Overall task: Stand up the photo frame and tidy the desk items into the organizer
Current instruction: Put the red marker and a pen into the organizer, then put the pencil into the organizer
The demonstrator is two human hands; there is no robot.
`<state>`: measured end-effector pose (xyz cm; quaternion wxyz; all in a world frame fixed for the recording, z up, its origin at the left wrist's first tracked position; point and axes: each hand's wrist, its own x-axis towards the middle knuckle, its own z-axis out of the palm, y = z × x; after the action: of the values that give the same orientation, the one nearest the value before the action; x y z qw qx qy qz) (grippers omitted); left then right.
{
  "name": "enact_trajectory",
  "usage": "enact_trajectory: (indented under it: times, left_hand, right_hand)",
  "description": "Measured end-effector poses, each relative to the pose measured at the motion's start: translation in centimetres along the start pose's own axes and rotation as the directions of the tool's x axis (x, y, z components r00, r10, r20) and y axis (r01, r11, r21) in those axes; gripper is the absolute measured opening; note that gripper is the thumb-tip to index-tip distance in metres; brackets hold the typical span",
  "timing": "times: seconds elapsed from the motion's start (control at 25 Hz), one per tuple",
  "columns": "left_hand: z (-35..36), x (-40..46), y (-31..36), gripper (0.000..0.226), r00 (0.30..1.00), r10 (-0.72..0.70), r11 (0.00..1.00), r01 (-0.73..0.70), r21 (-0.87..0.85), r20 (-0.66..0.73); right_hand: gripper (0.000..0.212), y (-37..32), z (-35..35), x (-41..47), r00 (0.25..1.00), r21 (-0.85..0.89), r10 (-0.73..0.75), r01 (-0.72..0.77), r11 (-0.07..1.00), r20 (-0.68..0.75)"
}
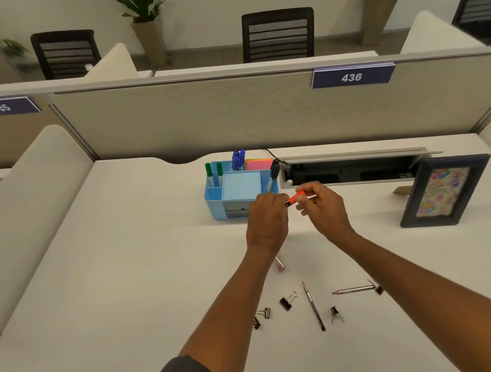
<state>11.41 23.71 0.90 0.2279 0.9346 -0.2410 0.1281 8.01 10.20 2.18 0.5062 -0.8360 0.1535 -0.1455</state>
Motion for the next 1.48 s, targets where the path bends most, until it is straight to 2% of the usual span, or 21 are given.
enact_trajectory:
  times: [0.08, 0.24, 0.4, 0.48, 0.68, 0.88, 1.04, 1.28, 1.48]
  left_hand:
    - [-1.0, 0.1, -1.2, 0.041, 0.993, -0.116, 0.993, 0.117, 0.032, -0.018]
    - [-1.8, -0.9, -5.7, 0.063, 0.957, -0.275, 0.954, 0.26, 0.148, 0.089]
    - [-1.5, -2.1, -8.2, 0.069, 0.946, -0.271, 0.957, 0.245, 0.156, 0.178]
    - [-1.4, -2.4, -8.7, 0.068, 0.959, -0.229, 0.97, 0.21, 0.124, 0.169]
    - [-1.1, -2.4, -9.6, 0.066, 0.974, -0.197, 0.98, 0.195, 0.032, 0.114]
    - [-0.6, -2.4, -9.9, 0.066, 0.977, -0.193, 0.981, 0.193, 0.009, 0.092]
    - [-0.4, -2.2, -9.9, 0.066, 0.974, -0.211, 0.977, 0.212, -0.001, 0.083]
    - [-0.3, -2.3, -9.8, 0.064, 0.976, -0.203, 0.979, 0.203, 0.003, 0.079]
    - [-0.5, -2.2, -9.8, 0.063, 0.971, -0.218, 0.976, 0.218, 0.007, 0.103]
  right_hand:
    - [0.018, -2.0, 0.8, 1.6, 0.995, -0.017, -0.095, 0.095, 0.995, -0.002]
    - [0.019, -6.6, 2.9, 5.4, 0.963, -0.044, -0.268, 0.266, 0.963, -0.044]
    - [0.014, -10.4, 7.0, 9.2, 0.915, -0.121, -0.404, 0.404, 0.907, 0.025]
    - [0.012, -11.4, 9.2, 10.5, 0.897, -0.162, -0.431, 0.442, 0.883, 0.099]
    - [0.01, -11.3, 13.7, 12.5, 0.885, -0.278, -0.391, 0.453, 0.847, 0.251]
    - [0.015, -9.7, 16.4, 13.2, 0.898, -0.411, -0.323, 0.427, 0.806, 0.299]
    - [0.012, -9.0, 17.5, 13.7, 0.908, -0.464, -0.297, 0.407, 0.787, 0.294]
    - [0.011, -8.3, 18.1, 13.4, 0.899, -0.482, -0.306, 0.429, 0.764, 0.314]
    - [0.026, -8.4, 17.0, 13.1, 0.873, -0.405, -0.344, 0.469, 0.785, 0.345]
